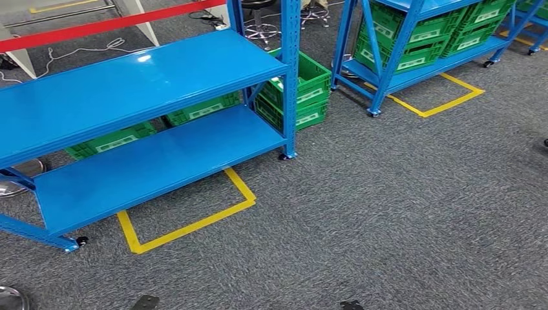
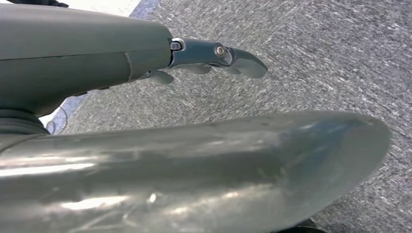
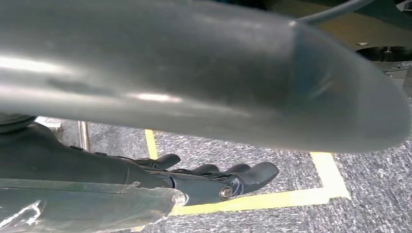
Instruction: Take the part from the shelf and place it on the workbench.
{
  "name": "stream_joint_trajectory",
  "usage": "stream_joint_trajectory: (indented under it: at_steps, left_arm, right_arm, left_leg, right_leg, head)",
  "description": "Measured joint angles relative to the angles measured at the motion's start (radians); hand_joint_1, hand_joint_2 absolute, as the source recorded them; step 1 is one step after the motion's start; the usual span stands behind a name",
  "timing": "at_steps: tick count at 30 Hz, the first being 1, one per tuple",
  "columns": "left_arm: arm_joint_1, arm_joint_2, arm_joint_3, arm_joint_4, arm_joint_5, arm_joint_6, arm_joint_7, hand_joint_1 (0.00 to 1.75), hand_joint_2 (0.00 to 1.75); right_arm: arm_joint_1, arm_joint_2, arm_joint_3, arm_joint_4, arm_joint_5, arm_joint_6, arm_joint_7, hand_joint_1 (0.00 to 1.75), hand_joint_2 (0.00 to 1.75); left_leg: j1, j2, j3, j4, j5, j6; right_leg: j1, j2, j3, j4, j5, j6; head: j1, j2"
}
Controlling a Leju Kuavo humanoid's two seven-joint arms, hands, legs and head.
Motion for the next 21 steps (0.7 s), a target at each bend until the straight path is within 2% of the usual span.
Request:
stream_joint_trajectory:
  at_steps: [6, 9, 14, 16, 18, 20, 21]
  left_arm:
    - [-0.002, 0.001, 0.001, 0.000, -0.008, 0.001, -0.004, 0.00, 0.00]
    - [-0.005, 0.001, 0.001, 0.000, -0.012, 0.001, -0.004, 0.00, 0.00]
    - [-0.006, 0.001, 0.001, 0.000, -0.018, 0.001, -0.004, 0.00, 0.00]
    - [-0.006, 0.000, 0.001, 0.000, -0.019, 0.001, -0.004, 0.00, 0.00]
    - [-0.005, -0.001, 0.001, 0.000, -0.019, 0.001, -0.004, 0.00, 0.00]
    - [-0.001, 0.000, 0.002, 0.000, -0.019, 0.001, -0.004, 0.00, 0.00]
    - [0.001, 0.000, 0.002, 0.000, -0.019, 0.001, -0.004, 0.00, 0.00]
  right_arm:
    - [-0.001, 0.000, 0.000, 0.000, 0.001, 0.001, 0.000, 0.00, 0.00]
    - [-0.002, 0.000, 0.000, 0.000, 0.010, 0.001, 0.001, 0.00, 0.00]
    - [-0.002, 0.000, 0.000, 0.000, 0.012, 0.004, 0.005, 0.00, 0.00]
    - [-0.002, 0.000, 0.000, 0.000, 0.012, 0.005, 0.006, 0.00, 0.00]
    - [-0.002, 0.000, 0.000, 0.000, 0.013, 0.007, 0.006, 0.00, 0.00]
    - [0.000, 0.000, 0.000, 0.000, 0.013, 0.008, 0.006, 0.00, 0.00]
    - [0.001, 0.000, 0.000, 0.000, 0.013, 0.008, 0.006, 0.00, 0.00]
  left_leg:
    - [-0.001, 0.000, 0.004, 0.000, 0.001, 0.000]
    - [-0.004, 0.000, 0.005, 0.002, 0.001, 0.003]
    - [-0.012, 0.000, 0.003, 0.002, 0.004, 0.018]
    - [-0.007, 0.000, 0.008, -0.010, 0.016, 0.027]
    - [0.001, 0.000, 0.014, -0.021, 0.025, 0.033]
    - [0.002, 0.000, 0.015, -0.022, 0.024, 0.035]
    - [0.003, -0.001, 0.017, -0.022, 0.023, 0.035]
  right_leg:
    - [-0.001, 0.000, 0.008, -0.006, 0.004, 0.003]
    - [-0.004, -0.001, 0.010, -0.009, 0.007, 0.008]
    - [-0.013, -0.001, 0.012, -0.017, 0.014, 0.020]
    - [-0.012, -0.002, 0.010, -0.018, 0.013, 0.028]
    - [-0.010, -0.003, -0.018, 0.040, -0.023, 0.035]
    - [-0.011, -0.005, -0.075, 0.167, -0.081, 0.041]
    - [-0.012, -0.006, -0.100, 0.221, -0.098, 0.044]
  head:
    - [0.000, 0.000]
    - [0.000, 0.000]
    - [-0.001, 0.000]
    - [0.000, 0.000]
    - [0.003, 0.000]
    - [0.004, 0.000]
    - [0.004, 0.000]
